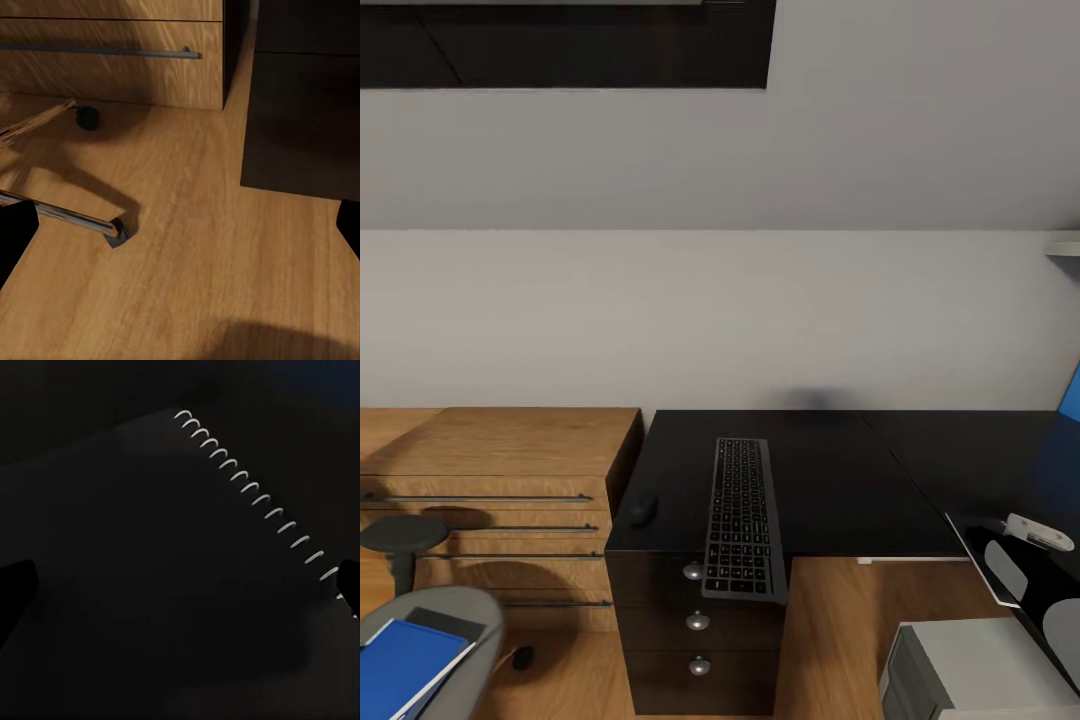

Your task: In the bedroom, organize the workspace by keeping the computer under the desk, ensuring the monitor is on the desk, placing the keyboard on the desk next to the monitor, placing the mouse on the desk next to the keyboard, moving the folder from the swivel chair onto the desk next to the mouse, stacking the notebook on top of the folder with the pen on top of the notebook, and positioning the swivel chair next to the desk.

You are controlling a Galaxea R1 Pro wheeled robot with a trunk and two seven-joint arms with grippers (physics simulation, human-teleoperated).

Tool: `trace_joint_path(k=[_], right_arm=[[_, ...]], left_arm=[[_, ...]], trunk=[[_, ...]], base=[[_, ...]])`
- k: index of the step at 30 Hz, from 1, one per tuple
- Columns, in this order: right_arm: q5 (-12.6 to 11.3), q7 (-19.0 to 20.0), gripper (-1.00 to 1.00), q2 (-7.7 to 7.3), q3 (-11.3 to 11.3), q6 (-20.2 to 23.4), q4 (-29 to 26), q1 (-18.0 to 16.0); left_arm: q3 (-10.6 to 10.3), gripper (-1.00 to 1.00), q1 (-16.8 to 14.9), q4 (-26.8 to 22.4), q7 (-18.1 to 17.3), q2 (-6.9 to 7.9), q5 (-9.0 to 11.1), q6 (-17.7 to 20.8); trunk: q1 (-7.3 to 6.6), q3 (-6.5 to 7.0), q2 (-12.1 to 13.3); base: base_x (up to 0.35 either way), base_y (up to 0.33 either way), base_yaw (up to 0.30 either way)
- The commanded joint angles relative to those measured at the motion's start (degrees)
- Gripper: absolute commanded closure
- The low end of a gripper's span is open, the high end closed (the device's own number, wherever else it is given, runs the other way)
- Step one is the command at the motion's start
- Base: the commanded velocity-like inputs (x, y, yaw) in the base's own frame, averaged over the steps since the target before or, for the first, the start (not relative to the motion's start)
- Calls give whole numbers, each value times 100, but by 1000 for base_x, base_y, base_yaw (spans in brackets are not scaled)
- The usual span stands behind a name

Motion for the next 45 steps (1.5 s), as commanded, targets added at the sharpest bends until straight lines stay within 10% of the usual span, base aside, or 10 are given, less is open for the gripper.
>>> trace_joint_path(k=[1,45], right_arm=[[-118,-5,-100,2,16,31,227,5],[-99,-21,-100,2,-2,-49,-199,5]], left_arm=[[-51,-100,-5,3,29,-1,32,-12],[-50,-100,-5,7,38,-1,31,-12]], trunk=[[0,-7,-2],[-505,406,920]], base=[[0,0,0],[0,0,0]])
